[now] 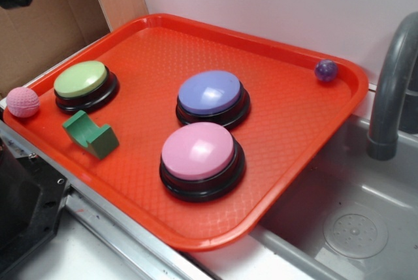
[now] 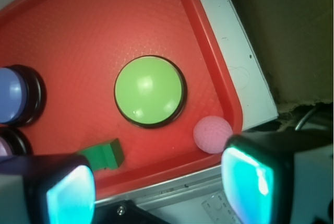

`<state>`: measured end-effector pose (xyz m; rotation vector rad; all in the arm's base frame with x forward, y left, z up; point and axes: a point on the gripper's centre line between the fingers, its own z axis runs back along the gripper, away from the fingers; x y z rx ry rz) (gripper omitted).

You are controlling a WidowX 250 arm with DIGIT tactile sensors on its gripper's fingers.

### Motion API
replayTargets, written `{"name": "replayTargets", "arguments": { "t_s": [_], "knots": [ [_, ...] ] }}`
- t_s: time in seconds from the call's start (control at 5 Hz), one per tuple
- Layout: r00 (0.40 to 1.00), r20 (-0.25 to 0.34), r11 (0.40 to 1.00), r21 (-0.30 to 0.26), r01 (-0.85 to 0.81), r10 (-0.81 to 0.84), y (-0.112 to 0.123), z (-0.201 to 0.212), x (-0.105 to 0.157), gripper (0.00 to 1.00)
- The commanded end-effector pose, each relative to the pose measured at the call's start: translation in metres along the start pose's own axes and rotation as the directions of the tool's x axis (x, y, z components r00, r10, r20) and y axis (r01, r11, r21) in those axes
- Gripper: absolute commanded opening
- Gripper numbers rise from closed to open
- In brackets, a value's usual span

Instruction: Push the green button.

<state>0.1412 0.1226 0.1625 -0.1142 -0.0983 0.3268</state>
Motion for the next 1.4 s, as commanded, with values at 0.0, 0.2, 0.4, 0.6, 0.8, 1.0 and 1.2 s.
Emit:
{"name": "replayTargets", "arguments": {
  "t_s": [0.0, 0.2, 0.4, 0.6, 0.8, 1.0, 1.2],
  "knots": [
    [0.999, -0.006, 0.996, 0.071, 0.046, -0.045, 0.004, 0.038, -0.005, 1.0],
    [0.999, 0.002, 0.997, 0.061, 0.036, -0.037, 0.004, 0.046, -0.004, 1.0],
    [0.999, 0.001, 0.998, 0.057, 0.04, -0.04, 0.003, 0.051, -0.004, 1.0],
    [0.999, 0.006, 0.998, 0.051, 0.04, -0.041, -0.001, 0.059, -0.004, 1.0],
    [0.999, 0.027, 0.998, 0.053, 0.038, -0.039, -0.004, 0.066, -0.007, 1.0],
    [0.997, 0.03, 0.994, 0.081, 0.075, -0.078, -0.009, 0.07, -0.01, 1.0],
    [0.995, 0.028, 0.987, 0.134, 0.092, -0.097, -0.017, 0.074, -0.016, 1.0]
  ]
}}
